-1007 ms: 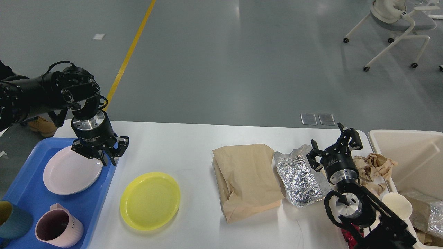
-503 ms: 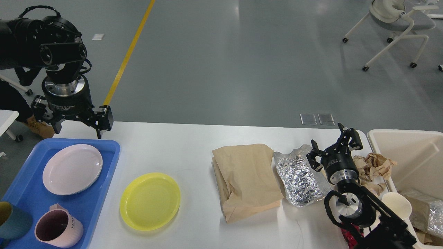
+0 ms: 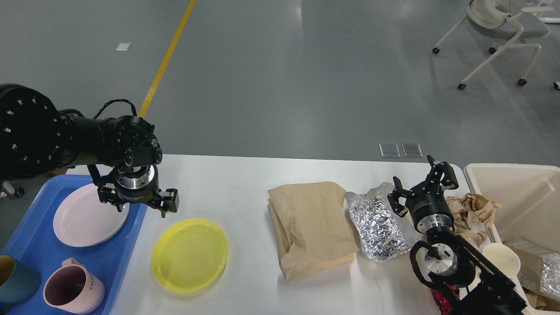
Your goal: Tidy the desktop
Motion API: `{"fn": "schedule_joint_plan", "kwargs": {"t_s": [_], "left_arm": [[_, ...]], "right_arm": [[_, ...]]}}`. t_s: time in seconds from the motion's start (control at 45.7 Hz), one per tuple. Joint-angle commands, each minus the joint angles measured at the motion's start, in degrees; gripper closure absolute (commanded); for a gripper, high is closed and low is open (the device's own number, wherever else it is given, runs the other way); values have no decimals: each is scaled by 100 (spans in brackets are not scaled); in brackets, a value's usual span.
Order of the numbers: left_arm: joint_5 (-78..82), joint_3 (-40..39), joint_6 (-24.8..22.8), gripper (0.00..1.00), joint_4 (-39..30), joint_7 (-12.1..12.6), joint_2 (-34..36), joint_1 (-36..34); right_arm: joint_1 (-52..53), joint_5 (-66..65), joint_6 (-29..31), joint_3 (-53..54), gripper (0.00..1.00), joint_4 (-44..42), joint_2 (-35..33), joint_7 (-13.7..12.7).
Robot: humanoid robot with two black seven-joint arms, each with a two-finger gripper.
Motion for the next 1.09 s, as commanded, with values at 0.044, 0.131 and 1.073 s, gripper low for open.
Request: {"fn": "schedule_joint_plan", "kwargs": {"t_s": [0.044, 0.131, 1.073], "left_arm": [[4, -514, 414, 4, 516, 20, -33, 738], [4, -708, 423, 4, 710, 29, -50, 1072], [-5, -717, 308, 11, 939, 29, -68, 1925]], "right_arm": [[0, 0, 0, 0, 0, -7, 0, 3], [0, 0, 0, 0, 0, 2, 0, 3], [0, 0, 0, 0, 0, 2, 0, -6]]}}
